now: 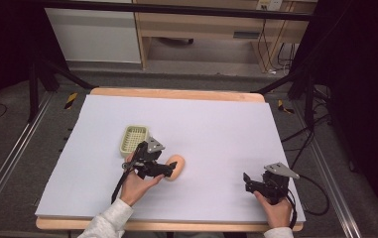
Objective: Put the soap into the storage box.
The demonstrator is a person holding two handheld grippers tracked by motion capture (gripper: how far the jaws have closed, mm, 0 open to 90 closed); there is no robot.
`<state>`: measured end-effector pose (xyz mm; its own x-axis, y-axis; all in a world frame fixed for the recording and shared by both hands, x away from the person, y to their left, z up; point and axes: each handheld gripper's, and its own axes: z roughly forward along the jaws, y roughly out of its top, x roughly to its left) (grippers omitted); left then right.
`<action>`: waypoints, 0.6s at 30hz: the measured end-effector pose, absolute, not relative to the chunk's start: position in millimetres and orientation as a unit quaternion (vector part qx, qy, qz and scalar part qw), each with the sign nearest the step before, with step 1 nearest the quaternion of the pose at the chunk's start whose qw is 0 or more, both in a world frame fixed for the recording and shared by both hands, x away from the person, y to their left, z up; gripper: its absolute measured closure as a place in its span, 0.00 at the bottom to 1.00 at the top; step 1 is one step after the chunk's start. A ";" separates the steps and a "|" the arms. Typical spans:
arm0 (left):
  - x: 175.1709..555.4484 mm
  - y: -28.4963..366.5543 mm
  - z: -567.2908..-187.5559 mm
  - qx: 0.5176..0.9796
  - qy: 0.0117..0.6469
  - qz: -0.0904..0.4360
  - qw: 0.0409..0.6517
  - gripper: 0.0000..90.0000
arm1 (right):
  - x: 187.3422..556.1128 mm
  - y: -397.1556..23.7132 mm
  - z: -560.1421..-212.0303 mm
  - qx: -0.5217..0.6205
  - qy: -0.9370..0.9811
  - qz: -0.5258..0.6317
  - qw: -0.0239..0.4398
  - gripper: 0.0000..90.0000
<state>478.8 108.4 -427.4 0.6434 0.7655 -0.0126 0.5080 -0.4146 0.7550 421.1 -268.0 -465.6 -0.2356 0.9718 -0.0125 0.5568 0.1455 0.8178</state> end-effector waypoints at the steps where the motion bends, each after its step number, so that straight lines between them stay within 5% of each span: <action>1: 479.4 106.7 -428.8 0.826 0.386 0.170 0.375 0.23 | 421.2 -267.9 -465.6 0.546 0.699 0.359 0.290 0.08; 18: 482.2 93.8 -442.4 0.837 0.385 0.160 0.355 0.23 | 421.1 -266.3 -465.5 0.543 0.703 0.355 0.290 0.08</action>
